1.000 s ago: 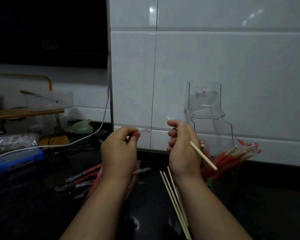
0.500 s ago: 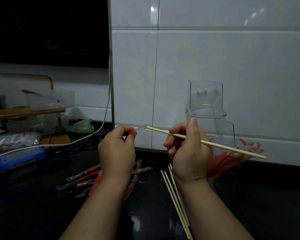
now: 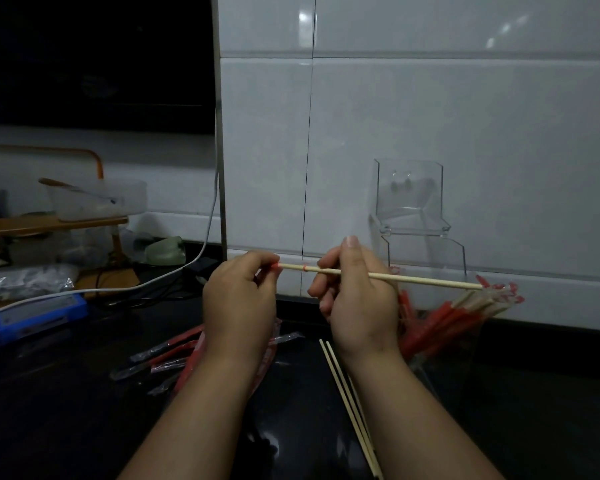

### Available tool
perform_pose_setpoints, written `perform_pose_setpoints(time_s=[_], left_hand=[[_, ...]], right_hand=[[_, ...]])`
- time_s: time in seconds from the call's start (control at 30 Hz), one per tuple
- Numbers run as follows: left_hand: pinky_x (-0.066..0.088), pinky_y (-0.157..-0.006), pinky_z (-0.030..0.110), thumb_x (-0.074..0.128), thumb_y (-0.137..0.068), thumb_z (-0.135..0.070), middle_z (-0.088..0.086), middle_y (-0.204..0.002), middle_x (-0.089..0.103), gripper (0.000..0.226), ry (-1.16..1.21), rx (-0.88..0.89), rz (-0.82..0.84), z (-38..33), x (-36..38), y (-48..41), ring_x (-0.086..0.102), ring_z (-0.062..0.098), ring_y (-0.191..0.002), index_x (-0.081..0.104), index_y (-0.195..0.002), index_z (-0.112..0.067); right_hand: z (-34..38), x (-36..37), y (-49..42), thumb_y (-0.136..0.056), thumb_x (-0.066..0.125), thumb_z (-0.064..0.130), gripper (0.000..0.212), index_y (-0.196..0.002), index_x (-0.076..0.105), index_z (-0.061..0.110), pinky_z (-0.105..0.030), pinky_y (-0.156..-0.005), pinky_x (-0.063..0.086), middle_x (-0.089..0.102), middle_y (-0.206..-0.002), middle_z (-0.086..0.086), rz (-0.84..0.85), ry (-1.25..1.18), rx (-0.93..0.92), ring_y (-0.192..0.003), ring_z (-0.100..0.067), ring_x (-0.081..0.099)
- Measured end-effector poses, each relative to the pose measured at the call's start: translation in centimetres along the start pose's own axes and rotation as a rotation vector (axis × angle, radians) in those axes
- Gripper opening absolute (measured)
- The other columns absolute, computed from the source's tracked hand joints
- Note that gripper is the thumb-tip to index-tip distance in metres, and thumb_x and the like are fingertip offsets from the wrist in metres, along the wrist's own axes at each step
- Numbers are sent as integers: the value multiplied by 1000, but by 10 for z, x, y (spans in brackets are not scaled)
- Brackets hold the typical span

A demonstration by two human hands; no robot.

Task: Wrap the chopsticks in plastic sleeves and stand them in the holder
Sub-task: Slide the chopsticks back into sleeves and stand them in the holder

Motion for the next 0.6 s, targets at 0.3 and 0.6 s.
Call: perform_pose_setpoints(time_s=[0.3, 0.6], left_hand=[[42, -72, 25, 72, -81, -19, -2, -84, 73, 13, -48, 284, -15, -17, 4, 6, 59, 13, -79, 77, -91, -13], [51, -75, 36, 77, -83, -9, 2, -86, 73, 12, -110, 64, -68, 4, -5, 0, 63, 25, -78, 78, -94, -11]], right_hand=[[4, -1, -4, -98, 54, 35, 37, -69, 51, 12, -18, -48, 36, 48, -49, 4, 5, 93, -58, -47, -5, 43], [5, -10, -1, -91, 32, 39, 45, -82, 64, 9, -24, -41, 30, 56, -54, -5, -89, -261, -54, -46, -14, 41]])
Point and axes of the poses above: each hand's wrist, its own y-axis away from the middle knuckle, its own x-axis out of the palm, z = x × y, the point moved 7 cm from there along -y, towards the middle knuckle
